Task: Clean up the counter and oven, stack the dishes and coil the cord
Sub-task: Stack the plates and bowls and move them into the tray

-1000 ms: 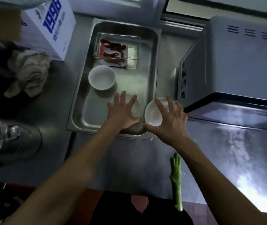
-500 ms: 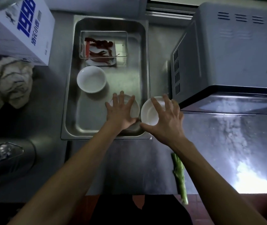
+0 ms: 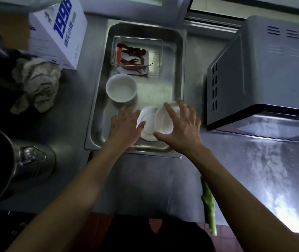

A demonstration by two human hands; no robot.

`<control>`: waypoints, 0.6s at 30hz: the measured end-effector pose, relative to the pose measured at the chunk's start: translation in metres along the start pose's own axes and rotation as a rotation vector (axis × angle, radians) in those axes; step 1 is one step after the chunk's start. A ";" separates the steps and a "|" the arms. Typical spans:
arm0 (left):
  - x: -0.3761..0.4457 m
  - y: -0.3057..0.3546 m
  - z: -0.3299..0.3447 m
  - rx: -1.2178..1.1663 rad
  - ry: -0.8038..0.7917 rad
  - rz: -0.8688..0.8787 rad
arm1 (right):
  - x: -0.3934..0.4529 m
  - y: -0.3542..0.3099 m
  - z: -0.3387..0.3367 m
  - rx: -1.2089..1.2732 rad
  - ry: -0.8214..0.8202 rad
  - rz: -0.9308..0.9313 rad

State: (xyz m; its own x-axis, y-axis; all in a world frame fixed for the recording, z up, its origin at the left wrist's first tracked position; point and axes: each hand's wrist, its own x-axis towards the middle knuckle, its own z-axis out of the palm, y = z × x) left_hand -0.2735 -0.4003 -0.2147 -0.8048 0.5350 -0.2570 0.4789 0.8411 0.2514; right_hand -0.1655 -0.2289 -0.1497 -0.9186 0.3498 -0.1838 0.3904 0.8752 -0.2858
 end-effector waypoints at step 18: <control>-0.036 -0.048 -0.019 -0.187 0.068 -0.092 | 0.047 -0.033 0.080 -0.127 -0.229 -0.102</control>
State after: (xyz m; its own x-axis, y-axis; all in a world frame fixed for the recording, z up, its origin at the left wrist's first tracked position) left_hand -0.2740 -0.4615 -0.1993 -0.8671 0.4445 -0.2249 0.3338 0.8536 0.4000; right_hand -0.2169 -0.2680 -0.2247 -0.9095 0.1859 -0.3719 0.2728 0.9418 -0.1963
